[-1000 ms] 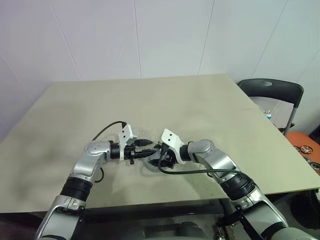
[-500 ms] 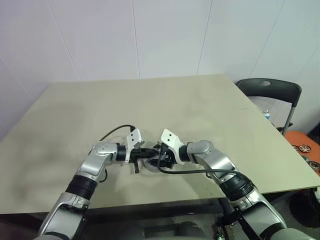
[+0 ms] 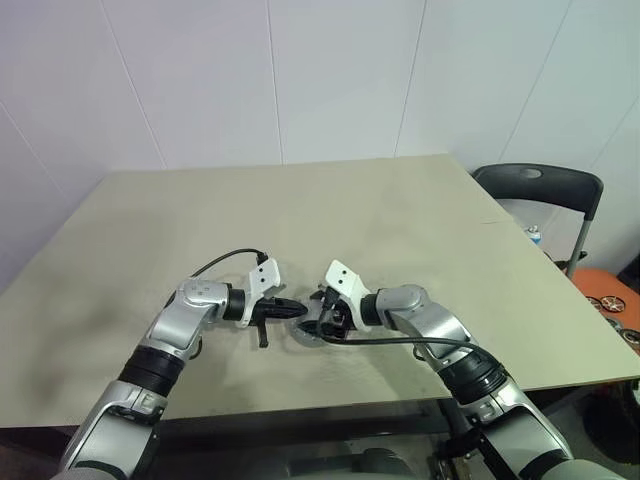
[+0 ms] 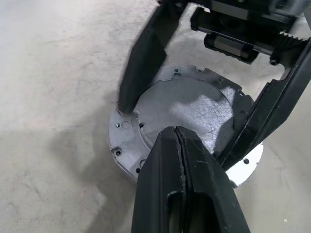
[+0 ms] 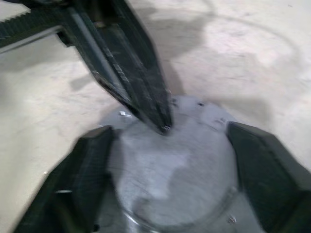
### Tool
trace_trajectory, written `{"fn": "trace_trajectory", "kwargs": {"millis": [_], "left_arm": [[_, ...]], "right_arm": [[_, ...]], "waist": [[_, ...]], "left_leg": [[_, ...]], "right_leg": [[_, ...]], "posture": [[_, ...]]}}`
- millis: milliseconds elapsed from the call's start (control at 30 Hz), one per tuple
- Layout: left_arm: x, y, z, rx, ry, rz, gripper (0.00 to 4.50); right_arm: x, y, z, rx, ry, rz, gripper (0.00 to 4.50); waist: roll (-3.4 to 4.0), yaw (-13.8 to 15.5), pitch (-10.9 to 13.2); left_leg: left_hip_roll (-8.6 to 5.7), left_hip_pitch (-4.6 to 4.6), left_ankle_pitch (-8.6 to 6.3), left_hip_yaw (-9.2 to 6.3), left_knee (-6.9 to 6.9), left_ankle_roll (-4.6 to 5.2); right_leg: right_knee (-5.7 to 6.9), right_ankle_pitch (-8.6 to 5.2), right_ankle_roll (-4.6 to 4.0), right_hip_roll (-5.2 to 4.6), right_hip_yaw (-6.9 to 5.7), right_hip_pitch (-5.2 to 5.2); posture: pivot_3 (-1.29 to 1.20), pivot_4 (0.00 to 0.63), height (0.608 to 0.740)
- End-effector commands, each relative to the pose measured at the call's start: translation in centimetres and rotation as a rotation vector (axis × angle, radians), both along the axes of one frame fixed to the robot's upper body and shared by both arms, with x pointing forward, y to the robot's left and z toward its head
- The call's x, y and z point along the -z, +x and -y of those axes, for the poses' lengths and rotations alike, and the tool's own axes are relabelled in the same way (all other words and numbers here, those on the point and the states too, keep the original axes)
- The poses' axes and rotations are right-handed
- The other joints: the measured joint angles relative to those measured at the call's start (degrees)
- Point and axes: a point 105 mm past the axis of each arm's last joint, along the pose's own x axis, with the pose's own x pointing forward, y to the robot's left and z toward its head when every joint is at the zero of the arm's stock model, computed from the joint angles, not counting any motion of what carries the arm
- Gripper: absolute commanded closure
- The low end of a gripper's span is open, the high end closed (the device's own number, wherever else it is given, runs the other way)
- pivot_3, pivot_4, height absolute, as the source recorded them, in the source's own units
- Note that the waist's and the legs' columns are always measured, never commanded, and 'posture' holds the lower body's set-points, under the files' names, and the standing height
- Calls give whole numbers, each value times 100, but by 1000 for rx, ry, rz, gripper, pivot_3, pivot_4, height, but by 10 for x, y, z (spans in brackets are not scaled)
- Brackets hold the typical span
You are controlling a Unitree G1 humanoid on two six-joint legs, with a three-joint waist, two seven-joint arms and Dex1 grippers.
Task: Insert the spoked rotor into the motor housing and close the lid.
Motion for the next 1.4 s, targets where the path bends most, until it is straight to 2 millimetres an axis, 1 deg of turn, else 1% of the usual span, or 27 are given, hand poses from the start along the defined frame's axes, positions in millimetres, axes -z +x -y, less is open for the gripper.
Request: {"fn": "trace_trajectory", "kwargs": {"millis": [33,100,133,233,333,400,433,533,633,700,867,933,1033,1133,1233,1400], "left_arm": [[4,5,2,-65,-51,-16,4500],[-9,8,6,-64,-118,-5,4500],[-12,8,7,-60,-134,-3,4500],[-9,7,6,-61,-120,-6,4500],[-5,5,5,-62,-104,-15,4500],[-4,4,5,-59,-100,-19,4500],[-3,4,5,-58,-99,-21,4500],[0,2,3,-50,-78,-37,4500],[14,-5,-4,-33,-2,-91,4500],[20,-8,-7,-34,26,-111,4500],[19,-4,-7,-49,24,-98,4500],[18,-3,-7,-54,24,-91,4500],[18,-2,-7,-57,22,-86,4500],[17,-1,-8,-62,23,-82,4500],[17,-1,-8,-62,21,-81,4500],[17,-2,-6,-56,19,-83,4500]], "right_arm": [[34,-5,17,65,-96,-103,13],[36,-5,17,65,-102,-106,13],[37,-6,17,62,-106,-109,13],[39,-7,17,55,-114,-111,13],[38,-8,17,52,-113,-109,559],[39,-8,17,52,-115,-109,1113],[39,-8,17,52,-119,-109,1283],[41,-9,19,43,-135,-112,1282],[42,-12,18,29,-138,-120,1282],[43,-14,19,16,-150,-124,1282],[38,-5,16,83,-95,-106,1282],[42,-8,16,76,-107,-116,1282],[50,-12,20,65,-148,-122,1282],[54,-12,21,83,-140,-133,1282],[61,-12,24,97,-163,-130,1282],[67,-14,19,122,-157,-136,1282]], "waist": [[-7,1,6],[-18,-10,23],[-19,-13,29],[-16,-22,37],[-18,-21,39],[-18,-21,41],[-18,-21,43],[-15,-24,47],[-14,-31,47],[-13,-29,45],[-16,-25,45],[-15,-27,47],[-14,-27,48],[-14,-30,48],[-15,-36,47],[-8,-68,43]], "left_leg": [[-1,0,-1,0,0,-1],[0,-3,2,-1,0,4],[1,-6,4,-1,0,7],[2,-14,6,-1,-2,10],[3,-14,6,-1,-4,10],[3,-10,5,-1,-4,9],[3,-9,1,-2,-4,2],[3,-9,-4,-1,-4,-7],[4,-9,-4,-1,-6,-8],[4,-8,-4,-1,-10,-8],[3,-8,-5,0,-44,-9],[6,-4,-5,-1,-52,-9],[8,-3,-5,-2,-53,-9],[8,-4,-5,-2,-53,-10],[8,-4,-5,-2,-55,-10],[24,-5,-6,-9,-62,-11]], "right_leg": [[-1,0,0,-1,0,0],[0,0,1,0,0,-1],[1,0,1,1,0,-1],[3,0,2,3,0,-6],[3,0,1,4,0,-6],[3,0,1,4,0,-4],[3,0,0,3,0,-5],[2,-1,0,3,0,-5],[1,-1,0,3,0,-10],[-3,-1,0,2,0,-16],[-21,-4,2,-1,0,-1],[-22,-5,0,1,0,-1],[-22,-5,0,0,-1,-2],[-23,-5,-1,0,-1,-2],[-29,-5,-1,0,-3,-1],[-62,-5,-1,-2,-30,1]], "posture": [[0,0,740],[0,0,740],[0,0,740],[0,0,740],[0,0,740],[0,0,740],[0,0,740],[0,0,740],[0,0,740],[0,0,740],[0,0,740],[0,0,740],[0,0,740],[0,0,740],[0,0,740],[0,0,740]]}}
